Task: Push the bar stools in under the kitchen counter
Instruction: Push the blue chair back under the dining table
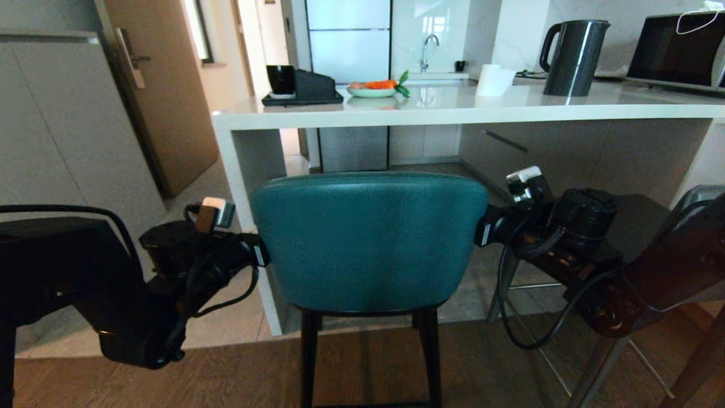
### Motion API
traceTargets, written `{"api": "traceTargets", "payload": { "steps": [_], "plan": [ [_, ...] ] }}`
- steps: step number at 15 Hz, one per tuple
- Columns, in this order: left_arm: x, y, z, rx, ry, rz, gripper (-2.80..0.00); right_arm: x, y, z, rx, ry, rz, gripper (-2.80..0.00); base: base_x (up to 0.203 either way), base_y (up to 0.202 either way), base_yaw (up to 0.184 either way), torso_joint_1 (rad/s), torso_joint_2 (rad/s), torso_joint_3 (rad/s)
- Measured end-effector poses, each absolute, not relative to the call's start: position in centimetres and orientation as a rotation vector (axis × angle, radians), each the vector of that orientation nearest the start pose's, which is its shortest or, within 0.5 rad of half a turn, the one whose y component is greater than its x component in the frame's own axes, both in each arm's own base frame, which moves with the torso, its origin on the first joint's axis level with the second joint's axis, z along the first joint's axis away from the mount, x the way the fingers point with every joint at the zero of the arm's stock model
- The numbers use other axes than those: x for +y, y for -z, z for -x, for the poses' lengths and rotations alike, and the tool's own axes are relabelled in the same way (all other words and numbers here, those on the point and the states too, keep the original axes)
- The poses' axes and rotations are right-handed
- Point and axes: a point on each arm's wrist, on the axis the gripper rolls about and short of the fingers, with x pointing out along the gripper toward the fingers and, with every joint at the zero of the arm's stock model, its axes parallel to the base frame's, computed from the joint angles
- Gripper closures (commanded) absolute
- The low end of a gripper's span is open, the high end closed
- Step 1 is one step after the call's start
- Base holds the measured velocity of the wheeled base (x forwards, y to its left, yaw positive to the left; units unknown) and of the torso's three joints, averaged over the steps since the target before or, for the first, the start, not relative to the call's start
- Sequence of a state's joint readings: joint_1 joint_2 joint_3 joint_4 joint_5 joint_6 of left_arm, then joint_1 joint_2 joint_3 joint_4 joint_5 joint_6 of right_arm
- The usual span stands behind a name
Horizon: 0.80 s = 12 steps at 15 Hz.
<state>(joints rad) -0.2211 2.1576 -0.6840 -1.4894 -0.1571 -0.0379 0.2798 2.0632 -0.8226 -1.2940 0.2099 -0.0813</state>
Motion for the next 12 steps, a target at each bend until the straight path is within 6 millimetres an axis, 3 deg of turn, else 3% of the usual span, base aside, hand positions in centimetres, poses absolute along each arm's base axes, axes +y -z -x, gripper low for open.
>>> {"api": "traceTargets", "payload": {
  "steps": [3, 7, 12],
  "plan": [
    [-8.3, -8.1, -35.1, 0.005, 0.371, 0.035, 0.00, 10.9, -12.8, -35.9, -0.079, -0.497, 0.078, 0.00, 0.000, 0.000, 0.000, 0.000, 0.00, 0.000],
    [-6.5, -7.5, -35.0, 0.021, 0.319, -0.026, 0.00, 12.8, -13.0, -36.8, -0.093, -0.526, 0.075, 0.00, 0.000, 0.000, 0.000, 0.000, 0.00, 0.000],
    [-6.5, -7.3, -34.2, 0.041, 0.324, -0.085, 0.00, 12.9, -12.7, -36.9, -0.084, -0.528, 0.073, 0.00, -0.041, 0.000, 0.000, 0.001, 0.00, 0.000]
  ]
}}
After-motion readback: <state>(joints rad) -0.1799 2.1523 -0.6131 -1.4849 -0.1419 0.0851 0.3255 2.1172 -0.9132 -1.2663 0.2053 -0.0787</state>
